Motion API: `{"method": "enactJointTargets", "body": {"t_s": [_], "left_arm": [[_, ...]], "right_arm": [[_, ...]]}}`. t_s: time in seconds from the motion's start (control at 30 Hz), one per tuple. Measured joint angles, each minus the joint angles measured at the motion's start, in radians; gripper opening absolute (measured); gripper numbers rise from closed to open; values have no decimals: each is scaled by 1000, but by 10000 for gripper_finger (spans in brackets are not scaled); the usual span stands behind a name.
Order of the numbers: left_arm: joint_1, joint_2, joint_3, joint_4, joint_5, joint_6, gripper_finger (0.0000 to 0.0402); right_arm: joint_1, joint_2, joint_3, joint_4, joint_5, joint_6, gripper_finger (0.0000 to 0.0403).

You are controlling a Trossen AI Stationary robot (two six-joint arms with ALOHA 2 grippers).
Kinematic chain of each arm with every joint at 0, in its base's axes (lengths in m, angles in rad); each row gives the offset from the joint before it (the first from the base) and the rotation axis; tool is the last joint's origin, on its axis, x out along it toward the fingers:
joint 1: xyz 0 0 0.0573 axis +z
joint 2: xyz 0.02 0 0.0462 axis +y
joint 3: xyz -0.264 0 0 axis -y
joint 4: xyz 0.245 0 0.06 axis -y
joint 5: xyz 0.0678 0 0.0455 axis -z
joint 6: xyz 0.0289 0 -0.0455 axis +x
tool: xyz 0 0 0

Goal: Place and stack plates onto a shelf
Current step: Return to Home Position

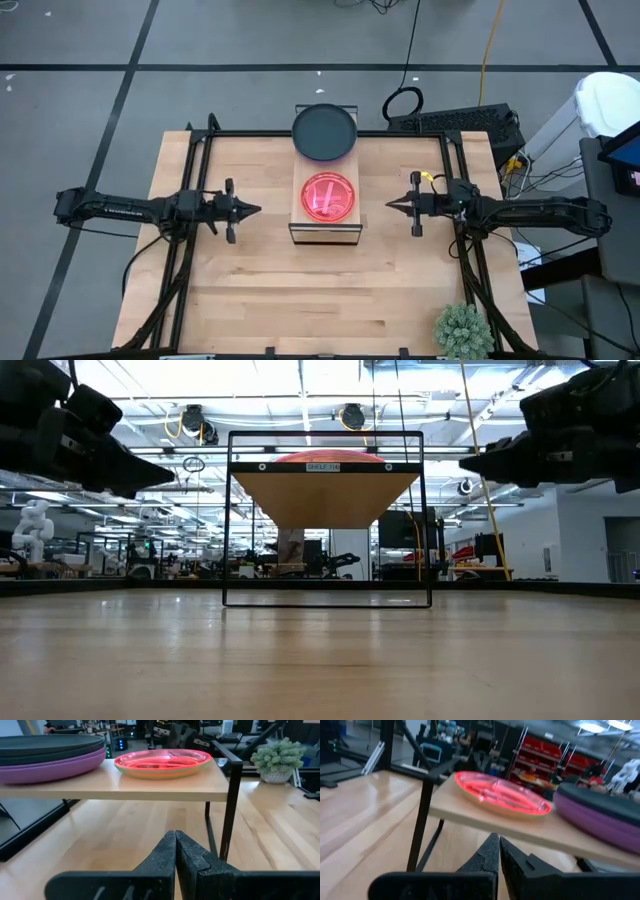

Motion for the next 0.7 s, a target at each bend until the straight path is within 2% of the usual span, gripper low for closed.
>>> {"method": "enactJointTargets", "body": {"t_s": [0.37, 0.7], "left_arm": [[-53, -99, 0, -56, -93, 6, 3], [-53, -107, 0, -68, -124, 11, 3]], "right_arm": [[5, -214, 0, -183, 35, 33, 0], [96, -381, 0, -440, 111, 81, 0]]}}
